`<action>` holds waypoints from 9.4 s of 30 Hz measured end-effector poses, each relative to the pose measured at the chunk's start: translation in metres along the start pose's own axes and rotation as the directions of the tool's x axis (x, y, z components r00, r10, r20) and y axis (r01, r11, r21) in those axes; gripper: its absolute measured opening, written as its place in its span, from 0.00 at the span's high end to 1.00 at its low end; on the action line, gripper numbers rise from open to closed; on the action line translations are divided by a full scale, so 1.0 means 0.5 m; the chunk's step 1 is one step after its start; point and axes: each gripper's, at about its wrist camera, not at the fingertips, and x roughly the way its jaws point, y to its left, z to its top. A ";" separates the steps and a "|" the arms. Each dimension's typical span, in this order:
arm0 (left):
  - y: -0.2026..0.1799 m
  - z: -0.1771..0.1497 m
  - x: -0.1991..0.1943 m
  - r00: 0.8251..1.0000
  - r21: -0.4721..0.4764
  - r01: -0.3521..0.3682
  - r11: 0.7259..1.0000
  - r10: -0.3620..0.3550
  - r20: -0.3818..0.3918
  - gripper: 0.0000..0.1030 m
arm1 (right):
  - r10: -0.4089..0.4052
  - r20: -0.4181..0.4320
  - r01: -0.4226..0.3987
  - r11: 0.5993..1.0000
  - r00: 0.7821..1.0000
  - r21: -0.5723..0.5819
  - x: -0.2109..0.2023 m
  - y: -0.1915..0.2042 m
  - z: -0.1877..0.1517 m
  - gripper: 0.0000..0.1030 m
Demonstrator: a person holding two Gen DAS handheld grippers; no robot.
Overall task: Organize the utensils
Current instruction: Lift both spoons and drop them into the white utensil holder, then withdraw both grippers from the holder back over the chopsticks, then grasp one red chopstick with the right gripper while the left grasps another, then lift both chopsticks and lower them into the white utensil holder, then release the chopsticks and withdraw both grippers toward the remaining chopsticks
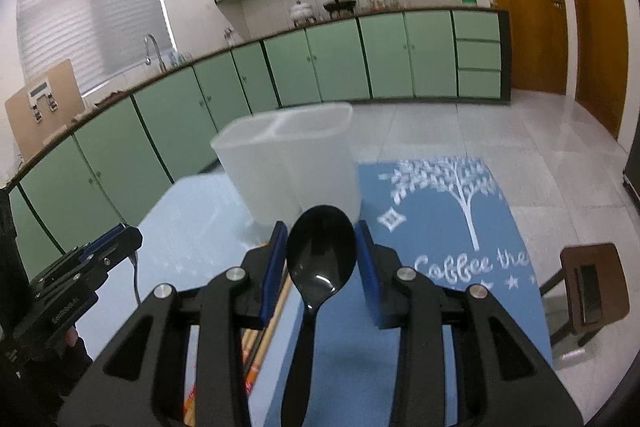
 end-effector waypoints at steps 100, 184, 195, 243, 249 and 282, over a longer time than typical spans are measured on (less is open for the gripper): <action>0.062 -0.209 -0.062 0.898 0.007 -0.147 0.989 0.136 -0.419 0.25 | -0.232 -0.321 0.227 0.972 0.918 -0.054 -0.032 0.094 -0.269 0.25; -0.063 -0.069 -0.167 0.968 0.051 -0.112 0.992 0.121 -0.220 0.94 | -0.089 -0.128 0.092 0.996 0.988 0.015 -0.172 0.075 -0.148 0.95; -0.065 0.067 -0.218 0.995 0.052 -0.077 0.996 0.081 -0.066 0.94 | -0.039 -0.017 0.039 0.999 0.999 -0.005 -0.213 0.084 -0.005 0.95; -0.101 0.405 0.128 0.986 0.101 -0.026 0.995 0.009 0.168 0.94 | -0.022 0.092 0.030 0.996 0.995 -0.083 0.044 -0.007 0.424 0.95; -0.079 0.362 0.175 0.996 0.086 -0.019 0.996 0.011 0.091 0.94 | -0.013 0.046 0.016 0.998 0.999 -0.054 0.091 -0.015 0.385 0.94; 0.011 -0.076 -0.047 0.972 0.002 -0.141 0.990 0.139 -0.187 0.42 | -0.137 -0.129 0.145 0.988 0.982 0.053 -0.072 0.038 -0.125 0.13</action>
